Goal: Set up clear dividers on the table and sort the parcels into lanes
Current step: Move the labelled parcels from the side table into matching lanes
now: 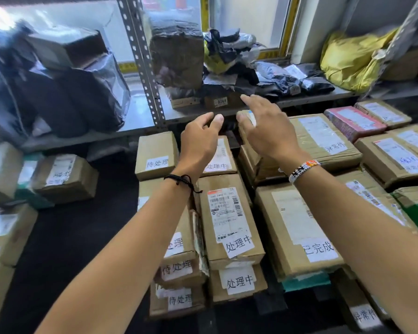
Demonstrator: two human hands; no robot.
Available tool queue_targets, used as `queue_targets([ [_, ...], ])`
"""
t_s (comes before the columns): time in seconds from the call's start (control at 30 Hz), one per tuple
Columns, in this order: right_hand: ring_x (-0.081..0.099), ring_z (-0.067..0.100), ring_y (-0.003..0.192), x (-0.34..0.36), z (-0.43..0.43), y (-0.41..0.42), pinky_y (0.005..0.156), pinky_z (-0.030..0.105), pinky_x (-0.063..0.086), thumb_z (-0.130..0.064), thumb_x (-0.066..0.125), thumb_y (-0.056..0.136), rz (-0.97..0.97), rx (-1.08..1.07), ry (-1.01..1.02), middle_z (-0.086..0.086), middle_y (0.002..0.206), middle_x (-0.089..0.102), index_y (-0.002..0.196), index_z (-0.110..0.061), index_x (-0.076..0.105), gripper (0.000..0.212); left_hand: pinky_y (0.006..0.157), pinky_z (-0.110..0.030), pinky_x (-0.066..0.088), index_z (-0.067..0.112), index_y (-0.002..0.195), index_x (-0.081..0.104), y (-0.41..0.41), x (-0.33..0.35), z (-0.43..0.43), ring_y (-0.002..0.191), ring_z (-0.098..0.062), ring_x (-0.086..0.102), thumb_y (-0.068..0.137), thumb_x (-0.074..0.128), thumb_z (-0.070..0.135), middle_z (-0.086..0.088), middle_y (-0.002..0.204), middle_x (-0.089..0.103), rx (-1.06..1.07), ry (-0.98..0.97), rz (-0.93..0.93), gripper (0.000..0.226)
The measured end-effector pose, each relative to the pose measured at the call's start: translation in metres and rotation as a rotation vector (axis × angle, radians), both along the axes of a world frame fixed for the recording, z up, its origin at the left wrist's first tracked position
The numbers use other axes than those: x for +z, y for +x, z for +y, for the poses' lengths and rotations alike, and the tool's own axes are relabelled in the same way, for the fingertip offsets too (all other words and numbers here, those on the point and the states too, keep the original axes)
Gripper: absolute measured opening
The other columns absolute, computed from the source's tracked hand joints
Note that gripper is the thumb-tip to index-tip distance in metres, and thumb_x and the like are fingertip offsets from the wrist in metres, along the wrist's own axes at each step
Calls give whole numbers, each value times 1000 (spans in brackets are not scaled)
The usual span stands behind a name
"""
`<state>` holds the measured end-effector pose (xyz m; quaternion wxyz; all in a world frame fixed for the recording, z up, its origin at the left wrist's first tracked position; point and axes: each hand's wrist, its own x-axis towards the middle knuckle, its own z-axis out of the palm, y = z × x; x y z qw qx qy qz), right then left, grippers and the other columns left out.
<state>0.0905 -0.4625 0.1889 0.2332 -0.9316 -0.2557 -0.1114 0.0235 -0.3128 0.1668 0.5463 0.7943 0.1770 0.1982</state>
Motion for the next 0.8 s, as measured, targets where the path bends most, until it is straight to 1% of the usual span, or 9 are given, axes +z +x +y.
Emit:
queue_targets([
  [0.1,37,23,151,13,41,-28,121,43,31,-44,42,109,-3,21,34,1,166,39,160,-24,41,54,99,-26,46,21,136,69,-29,13,39,115,-6,60,105,56,43,11,125,70,11,7,-22,40],
  [0.27,40,24,150,18,120,-90,121,46,34,-43,44,109,1,43,46,1,164,42,158,-23,43,53,87,-26,46,27,103,75,-90,21,118,92,-5,61,104,53,40,14,102,72,47,18,-56,25],
  [0.37,43,24,147,21,179,-127,120,46,35,-41,47,108,9,95,100,2,161,46,156,-21,46,52,97,-29,48,23,117,78,-130,27,170,103,-6,62,103,56,38,18,108,71,104,16,-98,30],
  [0.43,44,24,146,20,215,-151,119,45,36,-42,47,108,39,143,119,2,160,47,155,-22,47,52,102,-34,50,26,114,79,-155,30,201,107,-7,65,101,59,38,19,106,73,137,1,-104,27],
  [0.5,45,24,145,15,250,-172,118,43,37,-43,47,108,71,178,133,1,160,48,155,-23,47,51,103,-36,51,31,107,79,-181,26,233,104,-6,64,99,60,39,22,94,70,180,-1,-106,22],
  [0.6,45,25,145,11,293,-194,118,42,36,-42,48,108,101,237,131,2,159,49,155,-22,48,52,99,-23,45,28,123,77,-211,21,269,116,-5,62,101,61,40,19,116,72,261,30,-72,30],
  [0.63,44,24,146,8,308,-201,119,42,36,-43,48,108,111,267,121,2,160,48,156,-22,47,52,102,-21,43,26,127,75,-221,18,282,121,-5,61,101,61,39,15,127,71,287,29,-60,32],
  [0.7,42,24,149,2,333,-212,120,43,35,-43,46,109,138,329,99,2,163,45,158,-22,45,54,114,-29,42,23,132,72,-237,11,302,132,-9,58,102,61,38,6,140,68,327,20,-26,36],
  [0.8,43,25,147,-10,375,-228,119,44,37,-45,45,108,154,425,72,2,163,44,158,-22,44,54,119,-34,40,21,135,71,-265,3,332,137,-14,55,102,61,36,2,145,64,411,26,0,37],
])
